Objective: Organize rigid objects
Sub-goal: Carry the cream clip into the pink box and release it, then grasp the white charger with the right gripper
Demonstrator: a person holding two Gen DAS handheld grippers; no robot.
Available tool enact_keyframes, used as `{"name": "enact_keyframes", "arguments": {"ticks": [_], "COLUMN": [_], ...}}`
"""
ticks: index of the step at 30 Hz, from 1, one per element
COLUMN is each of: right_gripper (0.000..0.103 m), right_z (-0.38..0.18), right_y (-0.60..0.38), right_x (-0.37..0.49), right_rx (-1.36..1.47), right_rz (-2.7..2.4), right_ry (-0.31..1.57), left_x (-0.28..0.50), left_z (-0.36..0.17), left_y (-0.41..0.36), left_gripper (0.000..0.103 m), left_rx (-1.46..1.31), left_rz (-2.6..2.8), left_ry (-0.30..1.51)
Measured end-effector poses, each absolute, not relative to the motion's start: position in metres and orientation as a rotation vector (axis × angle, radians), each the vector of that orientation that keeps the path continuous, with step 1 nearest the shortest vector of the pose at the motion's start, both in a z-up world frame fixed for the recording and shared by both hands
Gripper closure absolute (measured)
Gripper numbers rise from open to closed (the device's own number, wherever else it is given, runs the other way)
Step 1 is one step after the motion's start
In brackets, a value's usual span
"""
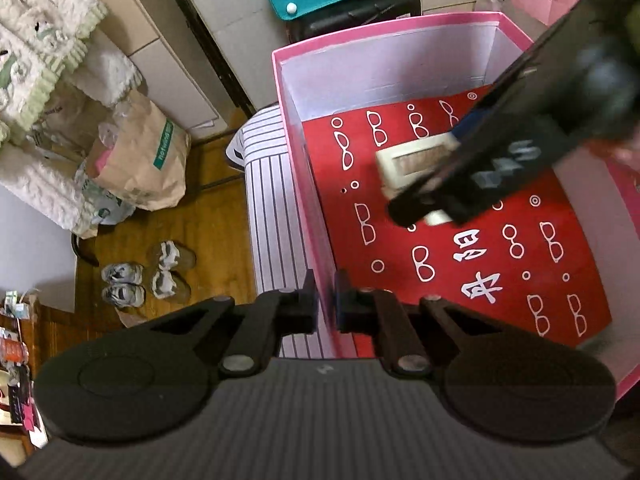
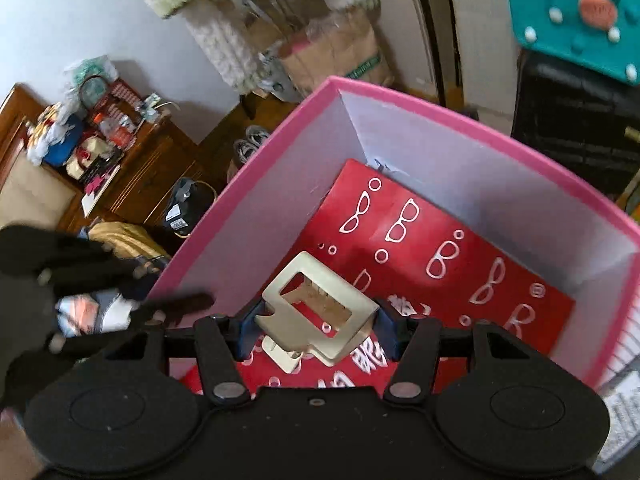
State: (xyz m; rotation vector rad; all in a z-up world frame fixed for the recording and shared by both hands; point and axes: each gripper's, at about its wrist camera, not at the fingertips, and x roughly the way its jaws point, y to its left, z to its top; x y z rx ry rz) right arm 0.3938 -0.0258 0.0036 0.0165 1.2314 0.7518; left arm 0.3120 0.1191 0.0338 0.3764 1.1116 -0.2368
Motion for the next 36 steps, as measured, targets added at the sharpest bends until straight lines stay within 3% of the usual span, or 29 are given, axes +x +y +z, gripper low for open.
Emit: {"name": "enact_keyframes", "arguments": {"ticks": [7,10,26,29,36], "right_gripper": [0.039,0.024,0.024,0.019,0.019], "right_z": [-0.023,-0.016,0.076,0.076,0.037], "right_y": [-0.005,-0.004,-0.136,-0.161,-0.207], "right_x": [0.403,0.4,0.292,0.266,0.222], "right_rx": [0.006,-0.044,0.0,-0.028,-0.112], "right_rz": [0.719,0.739,0.759,0.726,0.568], "right_ry": [1.238,1.196,0.862,0.816,0.779], "left_x": [0.317,0.318,0.319,0.32,0.318], "left_z": [0.036,0.035,0.033,0.031,0.033], "left_y": [0.118,0.12,0.123,0.123,0.126], "left_gripper": [0.096,0.096,0.093,0.093,0.093], "left_rx": [0.361,0.343,0.321,0.311,0.264], "left_rz": [-0.236,-0.231,-0.249,-0.246,-0.221], "left_ry": [1.149,1.154,1.181,1.193,1.165]}}
